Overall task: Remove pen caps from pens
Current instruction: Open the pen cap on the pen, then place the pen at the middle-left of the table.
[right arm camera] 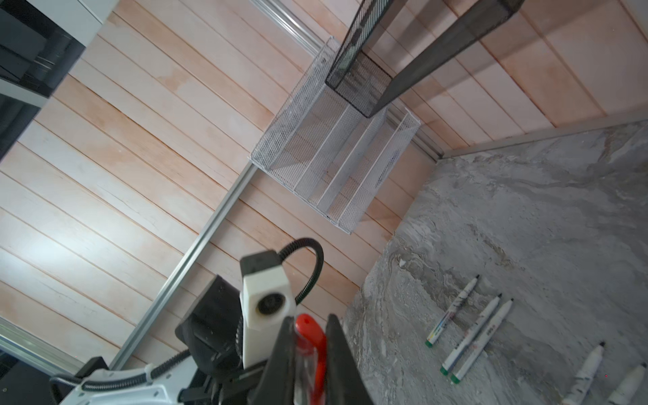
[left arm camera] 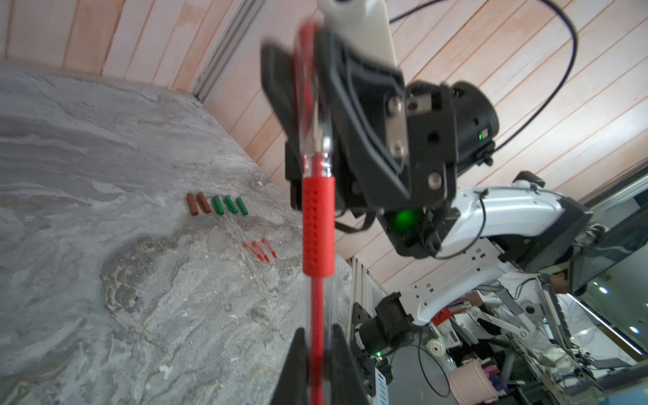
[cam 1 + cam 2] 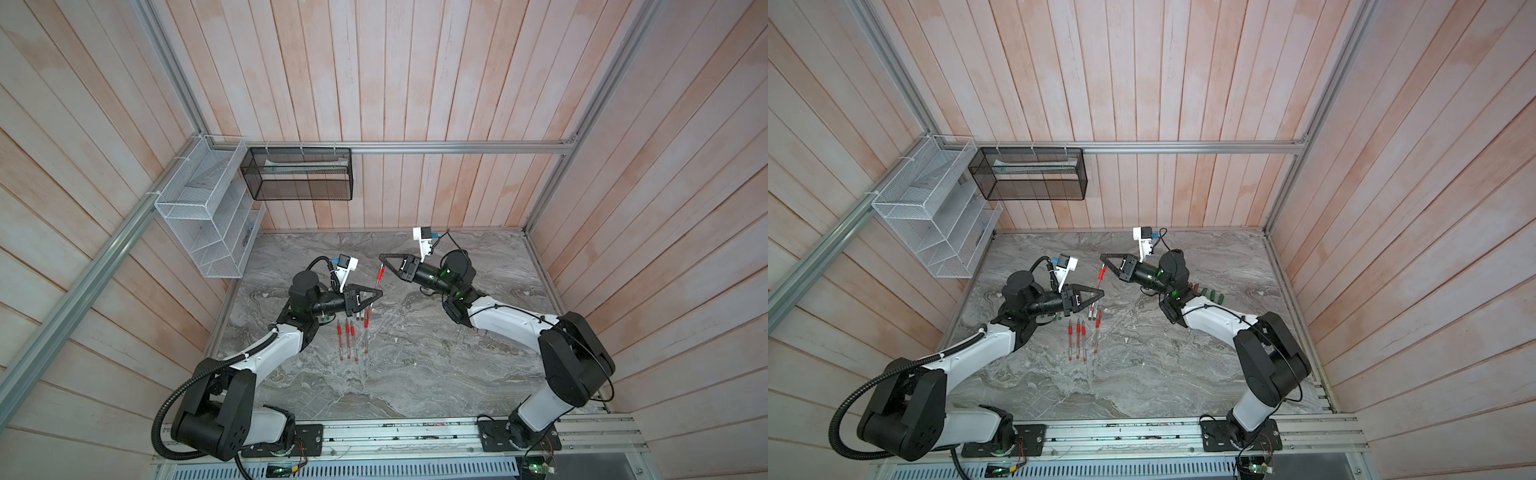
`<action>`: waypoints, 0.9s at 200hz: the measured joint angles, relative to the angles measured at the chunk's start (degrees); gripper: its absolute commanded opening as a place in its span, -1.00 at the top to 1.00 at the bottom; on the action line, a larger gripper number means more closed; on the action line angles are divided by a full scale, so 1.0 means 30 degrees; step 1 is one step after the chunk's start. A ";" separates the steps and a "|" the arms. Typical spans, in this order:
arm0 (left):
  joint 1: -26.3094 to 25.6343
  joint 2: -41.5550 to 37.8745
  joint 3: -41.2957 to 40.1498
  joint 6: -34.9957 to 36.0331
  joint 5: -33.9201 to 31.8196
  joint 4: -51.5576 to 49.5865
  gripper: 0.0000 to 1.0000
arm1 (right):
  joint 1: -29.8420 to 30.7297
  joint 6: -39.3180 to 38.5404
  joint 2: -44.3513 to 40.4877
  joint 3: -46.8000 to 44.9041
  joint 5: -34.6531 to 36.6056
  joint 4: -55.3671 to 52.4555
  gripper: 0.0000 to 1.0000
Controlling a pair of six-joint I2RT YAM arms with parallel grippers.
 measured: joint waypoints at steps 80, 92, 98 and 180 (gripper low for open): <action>-0.0539 -0.1443 -0.1960 0.0379 0.0648 -0.1763 1.00 | -0.2834 0.2069 -0.0291 -0.0452 0.1355 0.3009 1.00; 0.0182 -0.1916 -0.1960 0.0568 -0.0044 -0.2739 1.00 | -0.2841 0.1836 -0.0933 -0.1880 0.1428 0.2412 1.00; 0.0619 -0.2193 -0.1960 0.0641 -0.0481 -0.3235 1.00 | -0.2856 0.1632 -0.1275 -0.2433 0.1472 0.1960 1.00; 0.3534 -0.7242 -0.3198 0.2178 -0.6812 -1.1424 1.00 | -0.3242 -0.3650 -0.7067 -0.4597 0.4189 -0.7147 1.00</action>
